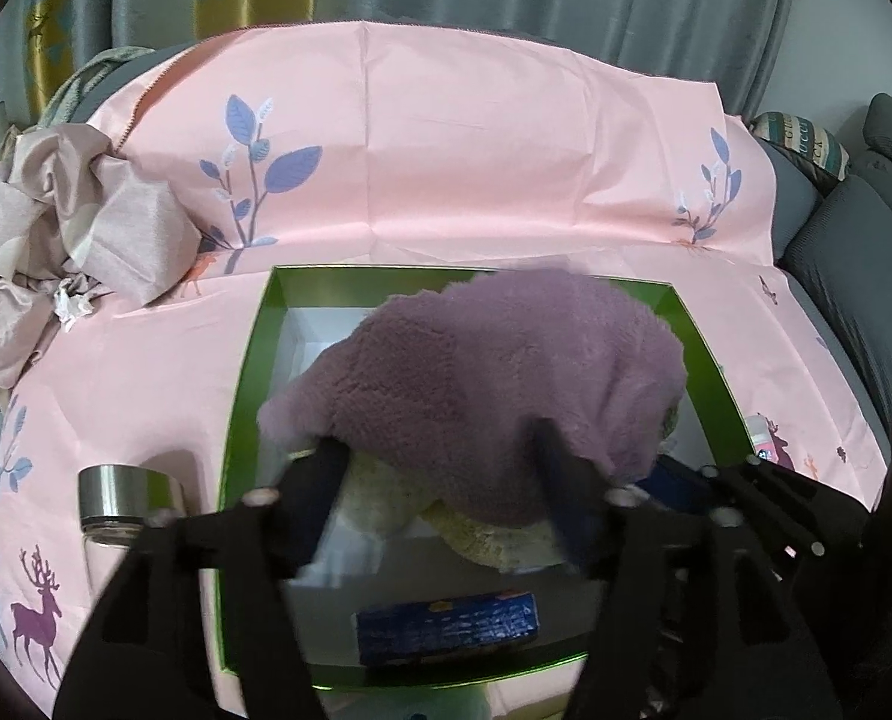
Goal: Organize soft objects
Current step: 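Lower the purple cloth onto the items and open the right gripper, then withdraw the right gripper and move it to the yellow tissue pack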
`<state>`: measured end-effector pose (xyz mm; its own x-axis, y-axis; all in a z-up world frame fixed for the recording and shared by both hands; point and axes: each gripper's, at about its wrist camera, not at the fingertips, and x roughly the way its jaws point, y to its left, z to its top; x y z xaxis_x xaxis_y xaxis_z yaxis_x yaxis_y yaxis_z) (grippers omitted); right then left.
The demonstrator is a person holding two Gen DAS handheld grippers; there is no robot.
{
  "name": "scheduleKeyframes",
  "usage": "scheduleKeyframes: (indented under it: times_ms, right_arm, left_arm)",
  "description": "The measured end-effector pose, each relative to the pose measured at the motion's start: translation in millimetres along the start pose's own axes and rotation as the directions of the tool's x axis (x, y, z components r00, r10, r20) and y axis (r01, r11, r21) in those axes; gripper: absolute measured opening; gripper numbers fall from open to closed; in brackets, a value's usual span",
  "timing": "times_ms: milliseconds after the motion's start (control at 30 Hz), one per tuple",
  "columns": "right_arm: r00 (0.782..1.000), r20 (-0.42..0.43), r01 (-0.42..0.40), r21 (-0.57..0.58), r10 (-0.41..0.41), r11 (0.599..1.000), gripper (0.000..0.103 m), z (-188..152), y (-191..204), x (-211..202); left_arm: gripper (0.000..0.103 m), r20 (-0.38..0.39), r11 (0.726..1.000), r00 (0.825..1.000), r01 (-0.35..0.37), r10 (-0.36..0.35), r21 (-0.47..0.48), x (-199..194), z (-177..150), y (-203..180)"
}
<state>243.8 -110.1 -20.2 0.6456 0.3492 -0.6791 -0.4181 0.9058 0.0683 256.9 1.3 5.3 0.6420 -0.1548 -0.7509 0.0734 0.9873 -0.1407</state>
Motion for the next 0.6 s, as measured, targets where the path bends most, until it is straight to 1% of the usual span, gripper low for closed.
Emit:
scheduleKeyframes:
  times_ms: [33, 67, 100, 167, 233, 367, 600]
  right_arm:
    - [1.0, -0.003, 0.005, -0.001, -0.005, 1.0, 0.038, -1, 0, -1]
    - [1.0, -0.006, 0.008, -0.004, -0.008, 1.0, 0.048, -2, 1, -3]
    - [1.0, -0.006, 0.014, -0.009, -0.014, 1.0, 0.057, -3, 2, -5]
    - [0.999, 0.005, 0.034, -0.028, -0.034, 0.999, 0.061, -6, 4, -12]
    - [0.999, 0.013, 0.042, -0.042, -0.042, 0.998, 0.062, -7, 6, -19]
    - [0.999, 0.031, 0.031, -0.029, -0.03, 0.999, 0.062, -11, 3, -38]
    - [0.997, 0.083, 0.007, -0.011, -0.006, 1.0, 0.062, -25, 1, -81]
  left_arm:
    - [0.074, 0.005, 1.0, 1.0, -0.003, 0.003, 0.002, -2, 0, 0]
    - [0.077, 0.006, 1.0, 1.0, -0.005, 0.005, 0.004, -4, -1, 0]
    - [0.078, 0.008, 1.0, 1.0, -0.009, 0.009, 0.008, -5, -1, -1]
    - [0.082, 0.015, 1.0, 1.0, -0.016, 0.015, 0.019, -10, -2, -3]
    - [0.086, 0.019, 0.999, 1.0, -0.025, 0.025, 0.031, -15, -4, -5]
    - [0.101, 0.038, 0.999, 0.999, -0.027, 0.025, 0.037, -28, -6, -8]
    - [0.102, 0.089, 0.998, 0.996, -0.027, 0.022, 0.059, -61, -12, -20]
